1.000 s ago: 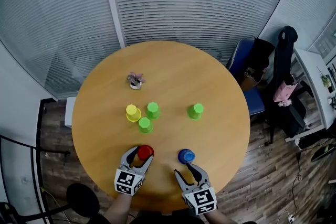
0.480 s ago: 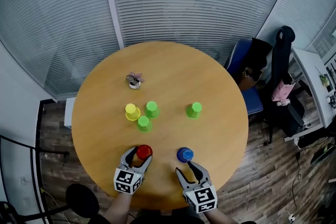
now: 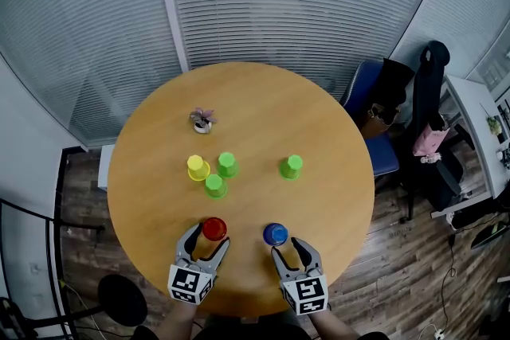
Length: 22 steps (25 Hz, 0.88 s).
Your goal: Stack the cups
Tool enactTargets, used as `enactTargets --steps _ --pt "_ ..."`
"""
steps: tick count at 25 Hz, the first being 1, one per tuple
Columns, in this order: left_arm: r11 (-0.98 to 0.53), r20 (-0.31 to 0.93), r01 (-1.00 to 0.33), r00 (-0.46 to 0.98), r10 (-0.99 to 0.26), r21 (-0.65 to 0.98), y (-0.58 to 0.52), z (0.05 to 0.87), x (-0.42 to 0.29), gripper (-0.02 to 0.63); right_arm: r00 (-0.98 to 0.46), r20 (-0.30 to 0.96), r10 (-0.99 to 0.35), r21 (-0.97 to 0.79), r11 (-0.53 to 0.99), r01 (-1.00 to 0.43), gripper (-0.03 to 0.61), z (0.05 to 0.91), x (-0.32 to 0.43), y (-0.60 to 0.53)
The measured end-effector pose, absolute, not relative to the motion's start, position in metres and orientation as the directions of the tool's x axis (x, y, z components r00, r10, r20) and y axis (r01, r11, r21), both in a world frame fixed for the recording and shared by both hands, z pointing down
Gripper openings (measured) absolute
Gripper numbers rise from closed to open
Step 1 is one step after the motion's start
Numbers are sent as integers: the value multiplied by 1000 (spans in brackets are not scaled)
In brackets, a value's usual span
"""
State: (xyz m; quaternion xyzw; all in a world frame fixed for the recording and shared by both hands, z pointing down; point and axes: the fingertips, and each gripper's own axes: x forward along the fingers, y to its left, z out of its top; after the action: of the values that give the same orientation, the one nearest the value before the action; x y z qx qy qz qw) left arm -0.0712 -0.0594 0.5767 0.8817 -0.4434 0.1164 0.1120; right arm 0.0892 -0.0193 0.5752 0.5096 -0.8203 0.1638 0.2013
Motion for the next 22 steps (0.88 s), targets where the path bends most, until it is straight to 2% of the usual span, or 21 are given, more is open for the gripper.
enactTargets --steps 6,22 --pt "-630 266 -771 629 -731 91 -51 554 -45 298 -417 510 -752 -47 459 -887 198 587 93 -28" --pt "-641 305 -757 645 -701 128 -32 573 -12 298 -474 541 -695 7 567 -824 215 620 88 -49"
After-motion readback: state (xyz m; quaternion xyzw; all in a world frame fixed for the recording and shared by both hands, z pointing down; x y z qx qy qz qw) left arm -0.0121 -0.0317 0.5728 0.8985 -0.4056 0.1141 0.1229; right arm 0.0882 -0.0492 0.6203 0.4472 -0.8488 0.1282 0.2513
